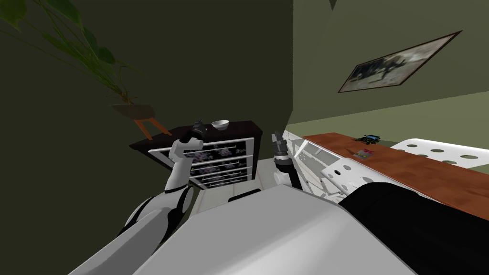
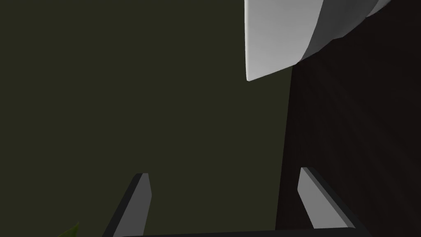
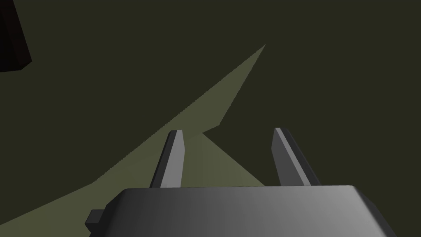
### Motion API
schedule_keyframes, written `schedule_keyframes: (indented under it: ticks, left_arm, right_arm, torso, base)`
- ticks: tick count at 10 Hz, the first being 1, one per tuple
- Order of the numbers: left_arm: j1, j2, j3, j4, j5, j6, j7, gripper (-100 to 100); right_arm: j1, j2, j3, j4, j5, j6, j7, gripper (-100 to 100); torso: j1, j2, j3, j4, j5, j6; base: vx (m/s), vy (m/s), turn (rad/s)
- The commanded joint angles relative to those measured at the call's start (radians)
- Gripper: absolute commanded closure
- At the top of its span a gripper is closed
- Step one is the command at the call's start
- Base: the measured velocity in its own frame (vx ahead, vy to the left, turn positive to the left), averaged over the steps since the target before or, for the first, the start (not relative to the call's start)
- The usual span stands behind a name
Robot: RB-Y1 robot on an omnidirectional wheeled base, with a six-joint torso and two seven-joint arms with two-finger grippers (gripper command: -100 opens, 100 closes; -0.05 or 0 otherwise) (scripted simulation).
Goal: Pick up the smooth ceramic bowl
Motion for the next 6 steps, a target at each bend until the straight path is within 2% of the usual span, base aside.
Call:
schedule_keyframes:
  ticks: [1,2,3,4,5,6]
  left_arm:
    - [-0.022,-0.002,0.0,0.012,-0.003,0.043,0.002,-100]
    - [-0.064,0.017,0.001,0.06,0.006,0.074,0.012,-100]
    - [-0.094,0.017,0.001,0.075,0.006,0.098,0.012,-100]
    - [-0.099,0.017,0.001,0.075,0.006,0.125,0.012,-100]
    - [-0.142,0.035,0.001,0.125,0.014,0.152,0.022,-100]
    - [-0.168,0.035,0.001,0.138,0.014,0.18,0.022,-100]
  right_arm:
    - [0.0,0.0,0.0,0.0,0.0,0.0,0.0,0]
    - [0.0,0.0,0.0,0.0,0.0,0.0,0.0,0]
    - [0.0,0.0,0.0,0.0,0.0,0.0,0.0,0]
    - [0.0,0.0,0.0,0.0,0.0,0.0,0.0,0]
    - [0.0,0.0,0.0,0.0,0.0,0.0,0.0,0]
    - [0.0,0.0,0.0,0.0,0.0,0.0,0.0,0]
  torso:
    - [0.0,0.0,0.0,0.0,0.0,0.0]
    - [0.0,0.0,0.0,0.0,0.0,0.0]
    - [0.0,0.0,0.0,0.0,0.0,0.0]
    - [0.0,0.0,0.0,0.0,0.0,0.0]
    - [0.0,0.0,0.0,0.0,0.0,0.0]
    - [0.0,0.0,0.0,0.0,0.0,0.0]
  base:
    - [0.0,0.0,0.0]
    - [-0.001,-0.007,0.029]
    - [-0.001,-0.008,0.025]
    - [0.0,0.0,0.0]
    - [-0.003,-0.008,0.032]
    - [-0.002,-0.009,0.024]
